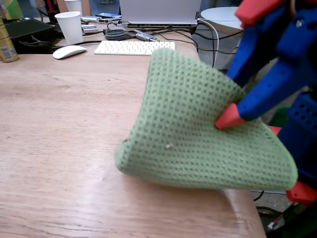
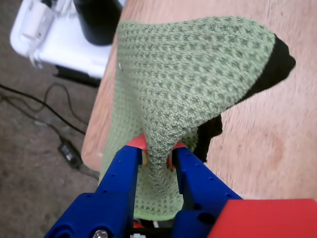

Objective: Clean the table

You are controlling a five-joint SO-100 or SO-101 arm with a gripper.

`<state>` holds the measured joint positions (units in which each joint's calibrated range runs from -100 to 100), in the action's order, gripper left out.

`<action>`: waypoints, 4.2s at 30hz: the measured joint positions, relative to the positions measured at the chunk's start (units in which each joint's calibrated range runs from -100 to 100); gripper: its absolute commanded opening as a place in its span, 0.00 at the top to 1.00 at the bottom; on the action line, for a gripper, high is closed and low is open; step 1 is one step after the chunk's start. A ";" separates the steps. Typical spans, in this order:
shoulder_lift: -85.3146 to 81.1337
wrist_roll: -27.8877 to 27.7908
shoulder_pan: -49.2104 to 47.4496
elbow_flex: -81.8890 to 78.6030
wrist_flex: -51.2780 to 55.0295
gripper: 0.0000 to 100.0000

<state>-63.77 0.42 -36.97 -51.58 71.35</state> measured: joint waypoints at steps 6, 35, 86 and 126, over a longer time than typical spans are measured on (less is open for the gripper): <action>7.96 -0.34 1.41 -11.27 -18.88 1.00; -17.64 -0.20 26.30 -18.58 -10.35 1.00; -33.55 4.74 29.69 -41.57 -10.35 1.00; -33.55 4.74 29.69 -41.57 -10.35 1.00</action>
<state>-97.32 5.15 -7.28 -93.15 60.99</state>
